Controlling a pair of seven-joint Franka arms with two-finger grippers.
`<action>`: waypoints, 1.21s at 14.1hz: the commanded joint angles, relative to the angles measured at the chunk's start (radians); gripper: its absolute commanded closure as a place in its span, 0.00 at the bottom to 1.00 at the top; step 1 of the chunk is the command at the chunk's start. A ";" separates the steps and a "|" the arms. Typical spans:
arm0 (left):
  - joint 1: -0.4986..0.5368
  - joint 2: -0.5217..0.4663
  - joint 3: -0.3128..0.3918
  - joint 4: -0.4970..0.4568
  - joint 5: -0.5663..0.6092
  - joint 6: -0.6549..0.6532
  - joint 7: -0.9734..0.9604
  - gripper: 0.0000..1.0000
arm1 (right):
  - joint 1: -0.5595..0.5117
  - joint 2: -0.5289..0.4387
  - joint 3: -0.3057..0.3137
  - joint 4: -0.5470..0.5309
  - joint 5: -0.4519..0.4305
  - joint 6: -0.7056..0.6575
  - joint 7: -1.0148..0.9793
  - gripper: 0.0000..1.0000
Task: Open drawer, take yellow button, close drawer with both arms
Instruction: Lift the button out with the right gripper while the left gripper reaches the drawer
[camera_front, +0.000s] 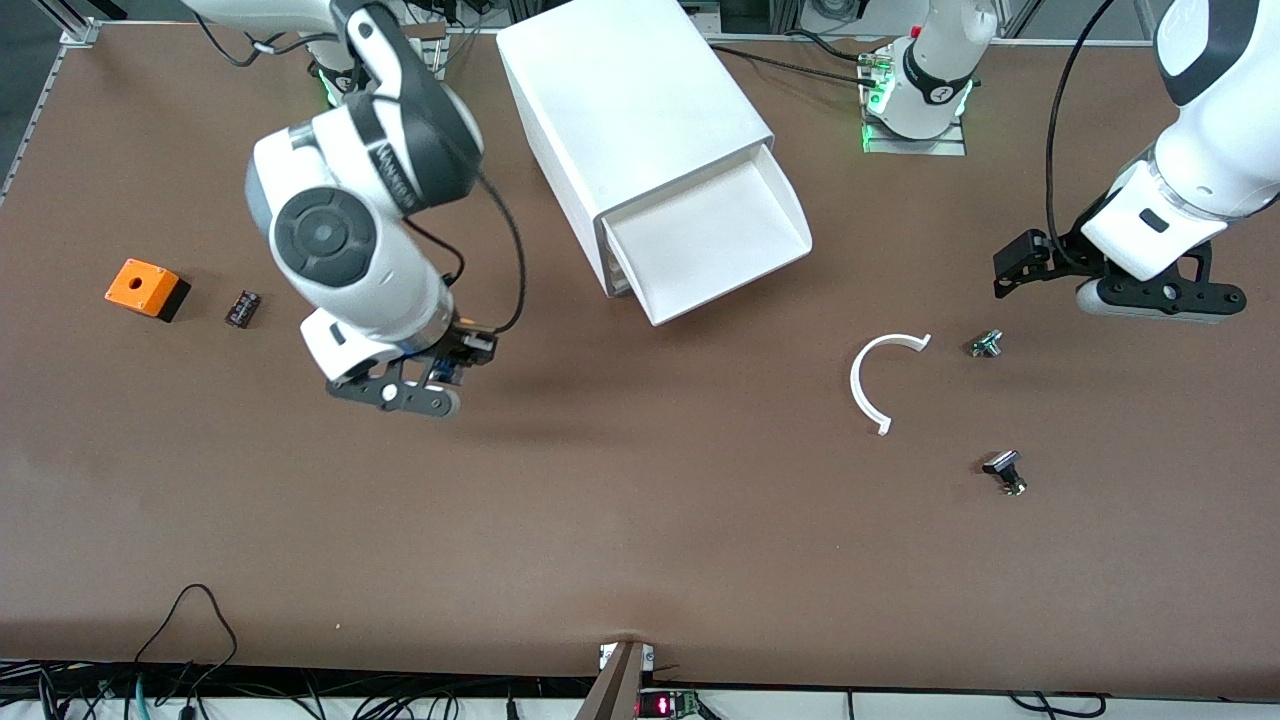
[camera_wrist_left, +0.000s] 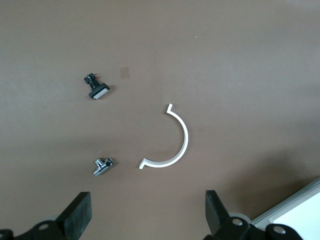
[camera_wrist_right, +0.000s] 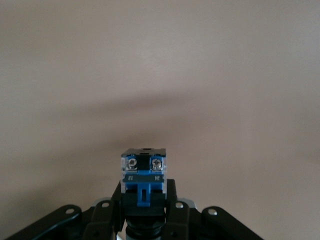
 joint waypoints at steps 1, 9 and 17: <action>-0.003 0.007 -0.001 0.016 0.013 -0.022 -0.030 0.00 | -0.009 -0.058 -0.042 -0.151 0.014 0.093 -0.133 1.00; -0.101 0.126 -0.007 0.012 -0.014 -0.125 -0.322 0.00 | -0.011 -0.173 -0.244 -0.632 0.019 0.563 -0.486 1.00; -0.294 0.241 -0.009 -0.014 -0.076 0.163 -0.721 0.00 | -0.127 -0.146 -0.287 -0.851 0.144 0.900 -0.772 1.00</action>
